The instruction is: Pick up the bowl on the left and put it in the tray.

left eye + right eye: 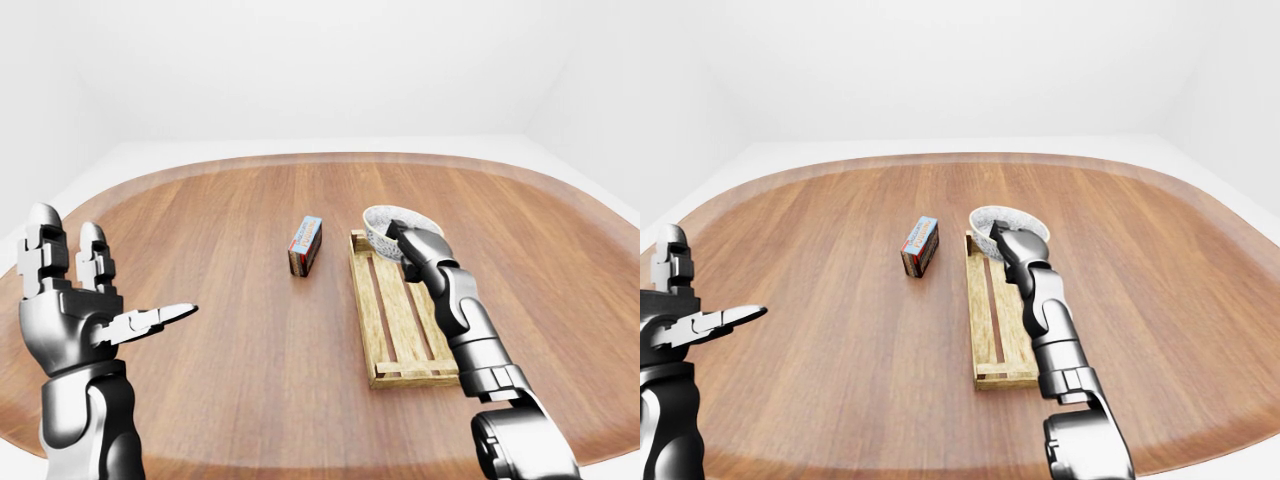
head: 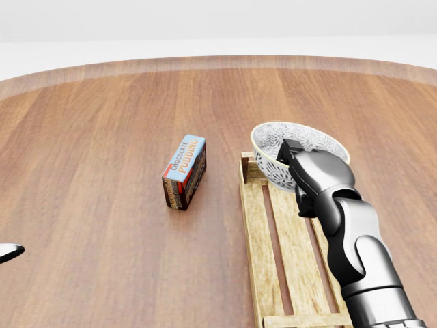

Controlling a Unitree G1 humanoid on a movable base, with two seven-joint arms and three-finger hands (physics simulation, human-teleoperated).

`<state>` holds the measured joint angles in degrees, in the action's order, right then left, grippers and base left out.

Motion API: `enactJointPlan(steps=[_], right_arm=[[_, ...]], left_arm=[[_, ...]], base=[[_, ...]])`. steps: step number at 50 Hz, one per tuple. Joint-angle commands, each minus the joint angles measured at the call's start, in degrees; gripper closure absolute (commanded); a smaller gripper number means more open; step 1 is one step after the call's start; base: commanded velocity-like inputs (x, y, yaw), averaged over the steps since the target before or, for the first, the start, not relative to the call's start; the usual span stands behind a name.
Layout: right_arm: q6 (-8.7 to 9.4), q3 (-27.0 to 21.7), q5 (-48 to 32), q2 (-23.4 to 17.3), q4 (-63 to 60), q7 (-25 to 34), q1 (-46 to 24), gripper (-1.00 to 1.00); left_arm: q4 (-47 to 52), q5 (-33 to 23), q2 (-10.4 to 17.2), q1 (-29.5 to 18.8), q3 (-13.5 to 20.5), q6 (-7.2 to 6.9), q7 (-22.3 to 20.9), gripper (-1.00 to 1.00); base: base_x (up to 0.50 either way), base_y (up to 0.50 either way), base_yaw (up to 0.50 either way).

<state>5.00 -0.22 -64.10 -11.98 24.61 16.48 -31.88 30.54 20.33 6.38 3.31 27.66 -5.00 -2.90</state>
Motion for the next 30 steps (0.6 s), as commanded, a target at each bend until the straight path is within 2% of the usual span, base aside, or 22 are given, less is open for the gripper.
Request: enactJointPlan(steps=[1, 30], right_arm=[[0.00, 1.2, -2.8, 1.2, 5.1, -6.1, 0.1, 1.00], [0.00, 1.8, -4.3, 1.7, 11.5, -11.1, 2.9, 1.00]], left_arm=[[-0.2, -0.1, 0.0, -0.1, -0.2, 0.00, 0.0, -1.00], [-0.6, -0.1, -0.2, 0.1, -0.6, 0.00, -0.2, -1.00]], base=[[0.00, 0.00, 0.00], [0.00, 0.00, 0.00]])
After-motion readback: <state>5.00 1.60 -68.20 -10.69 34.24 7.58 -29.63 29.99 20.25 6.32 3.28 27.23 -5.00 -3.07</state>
